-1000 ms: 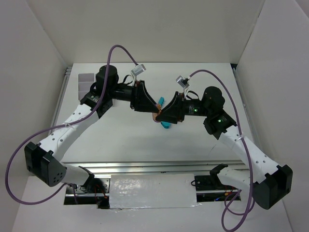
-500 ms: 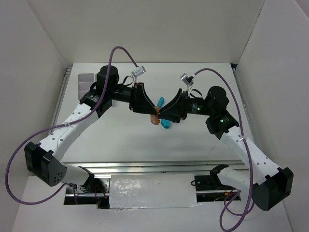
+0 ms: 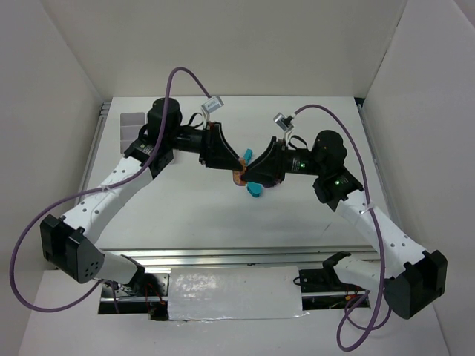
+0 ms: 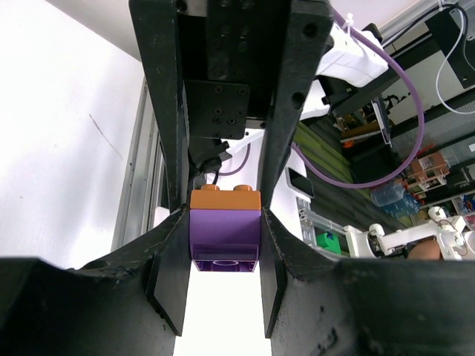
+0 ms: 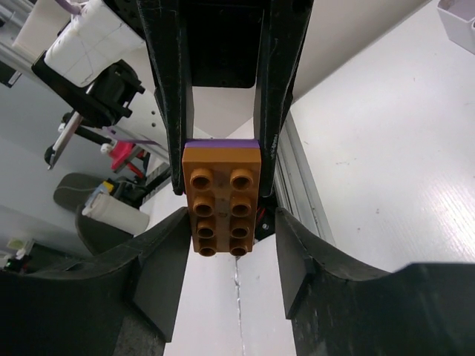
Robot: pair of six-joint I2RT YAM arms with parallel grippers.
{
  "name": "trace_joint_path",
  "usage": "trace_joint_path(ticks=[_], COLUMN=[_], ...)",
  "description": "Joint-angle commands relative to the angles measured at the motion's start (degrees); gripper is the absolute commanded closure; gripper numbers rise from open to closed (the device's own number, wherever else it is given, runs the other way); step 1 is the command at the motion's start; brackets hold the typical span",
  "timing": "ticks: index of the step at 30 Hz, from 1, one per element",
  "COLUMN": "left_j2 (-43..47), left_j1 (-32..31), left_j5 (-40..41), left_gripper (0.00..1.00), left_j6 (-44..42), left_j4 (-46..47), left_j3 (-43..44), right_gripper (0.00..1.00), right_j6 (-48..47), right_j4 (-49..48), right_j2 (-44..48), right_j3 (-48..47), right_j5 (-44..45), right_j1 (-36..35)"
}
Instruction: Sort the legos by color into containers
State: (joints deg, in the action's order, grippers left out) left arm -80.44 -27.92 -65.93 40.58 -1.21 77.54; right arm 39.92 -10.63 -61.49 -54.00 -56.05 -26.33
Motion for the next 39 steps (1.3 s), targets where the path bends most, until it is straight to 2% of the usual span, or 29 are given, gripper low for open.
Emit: trace_joint_path(ticks=[1, 3, 6, 8, 9, 14, 18, 25, 27, 28, 29, 30, 31, 32, 34, 35, 38, 39], left_j2=[-0.06, -0.24, -0.5, -0.41, -0.59, -0.42, 1.95, 2.84, 2.92, 2.92, 2.84, 2.31, 1.87, 1.52, 2.04, 3.7, 6.61, 6.53], left_j1=[0.32, 0.32, 0.32, 0.41, 0.41, 1.64, 4.45, 7.35, 9.54, 10.77, 13.39, 14.29, 15.08, 15.96, 16.14, 17.45, 22.1, 23.69], left_j5=[-1.92, -2.01, -2.62, -3.06, -3.67, -7.54, -11.49, -11.25, -8.44, -5.55, 4.83, 11.81, 19.27, 36.75, 54.59, 67.04, 78.99, 79.64], left_gripper=[1.0, 1.0, 1.0, 1.0, 1.0, 1.0, 1.0, 1.0, 1.0, 1.0, 1.0, 1.0, 1.0, 1.0, 1.0, 1.0, 1.0, 1.0], left_j6=[2.05, 2.31, 3.8, 3.63, 3.2, -4.61, -5.86, -5.77, -7.95, -13.02, -15.68, -18.14, -21.12, -21.59, -19.94, -18.71, -14.66, -13.17], left_j4=[5.34, 5.78, 7.54, 7.89, 7.54, -0.78, -0.64, 0.51, -4.91, -9.03, -14.2, -23.3, -26.96, -29.7, -32.17, -30.97, -20.17, -17.27], left_j3=[2.18, 2.09, 1.56, 1.48, 1.56, 3.32, 3.06, 1.65, 2.26, 4.18, 5.59, 7.17, 10.15, 11.22, 11.24, 9.93, 1.41, -1.92], right_gripper=[0.45, 0.47, 0.62, 0.9, 1.0, 1.0, 1.0, 1.0, 1.0, 1.0, 1.0, 1.0, 1.0, 1.0, 1.0, 1.0, 1.0, 1.0], right_j6=[0.41, 0.77, 1.12, 1.47, 1.65, 4.89, 11.75, 8.33, 6.06, 4.83, 3.51, 0.36, -1.23, -2.29, -4.32, -5.11, -4.16, -3.28], right_j4=[-2.81, -3.6, -4.31, -5.27, -5.88, -11.59, -22.04, -16.53, -13.11, -11.27, -6.55, -4.07, -1.61, 2.33, 5.0, 7.1, 8.09, 7.48], right_j2=[-0.2, -0.64, -0.82, -0.99, -1.0, -0.56, -0.82, 0.41, 0.85, 1.55, 1.9, 2.43, 3.39, 3.92, 5.76, 6.38, 8.4, 9.19], right_j3=[-1.02, -1.2, -1.2, -1.11, -1.2, 0.99, 4.07, 2.05, 2.23, 2.32, 2.06, 1.71, 1.35, 0.74, 0.56, 0.56, 1.69, 2.31], right_j5=[0.16, -0.02, 0.15, 0.15, -0.46, -3.88, -9.15, -9.08, -7.59, -5.06, -3.38, -1.71, -0.39, 1.98, 4.01, 5.67, 8.06, 8.06], right_j1=[0.05, -0.13, -0.22, -0.13, -0.13, 2.76, 7.51, 8.4, 9.18, 9.45, 9.54, 9.63, 9.71, 9.63, 9.54, 9.54, 8.84, 8.84])
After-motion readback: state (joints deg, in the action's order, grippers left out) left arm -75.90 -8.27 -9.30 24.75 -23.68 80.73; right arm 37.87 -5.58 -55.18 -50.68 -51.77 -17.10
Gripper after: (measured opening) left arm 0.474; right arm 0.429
